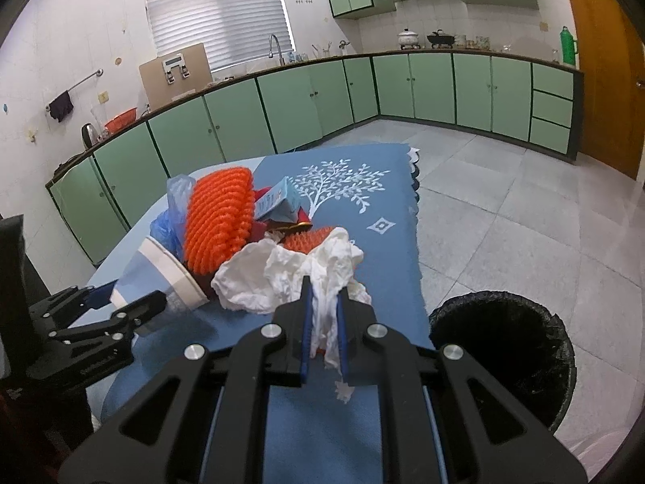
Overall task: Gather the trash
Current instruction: 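Carry tissue and cup over the bin and open both tools to drop them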
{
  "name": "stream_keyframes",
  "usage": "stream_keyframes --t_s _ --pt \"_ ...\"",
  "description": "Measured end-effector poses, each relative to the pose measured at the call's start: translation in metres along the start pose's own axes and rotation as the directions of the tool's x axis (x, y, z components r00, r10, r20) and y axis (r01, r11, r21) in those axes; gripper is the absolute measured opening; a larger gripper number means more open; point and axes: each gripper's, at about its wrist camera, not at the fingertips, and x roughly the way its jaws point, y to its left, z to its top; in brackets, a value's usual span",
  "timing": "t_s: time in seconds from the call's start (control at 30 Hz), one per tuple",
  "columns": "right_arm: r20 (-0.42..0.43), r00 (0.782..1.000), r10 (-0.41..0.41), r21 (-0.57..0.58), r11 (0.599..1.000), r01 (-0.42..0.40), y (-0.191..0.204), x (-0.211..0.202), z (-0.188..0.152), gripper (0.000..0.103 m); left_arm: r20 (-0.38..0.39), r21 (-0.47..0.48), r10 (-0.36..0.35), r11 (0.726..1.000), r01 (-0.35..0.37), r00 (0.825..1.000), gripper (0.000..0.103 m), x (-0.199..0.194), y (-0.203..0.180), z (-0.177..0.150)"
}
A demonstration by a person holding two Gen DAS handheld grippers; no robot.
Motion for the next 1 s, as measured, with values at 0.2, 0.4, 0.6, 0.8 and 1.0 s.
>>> stream_keyframes --t_s 0.2,0.4,0.6,0.8,1.0 --pt "0.037 0.999 -0.031 0.017 0.999 0.03 -0.014 -0.018 0.006 0.01 0.04 0.026 -0.045 0.999 0.044 0.998 0.058 -0.014 -0.013 0.015" --pt "0.07 0.992 -0.103 0.061 0.993 0.099 -0.044 -0.038 0.009 0.01 0.059 0.078 -0.125 0.99 0.12 0.99 0.058 -0.011 -0.044 0.033" --pt "0.079 0.977 -0.201 0.115 0.975 0.191 -0.088 -0.052 0.005 0.01 0.065 0.137 -0.224 0.967 0.213 0.973 0.058 0.004 -0.091 0.046" --pt "0.053 0.957 -0.286 0.181 0.945 0.273 -0.137 -0.054 -0.009 0.01 0.04 0.187 -0.316 0.934 0.303 0.948 0.058 0.027 -0.144 0.059" --pt "0.019 0.936 -0.351 0.238 0.911 0.336 -0.178 -0.048 -0.025 0.011 0.011 0.216 -0.371 0.908 0.36 0.929 0.059 0.054 -0.193 0.063"
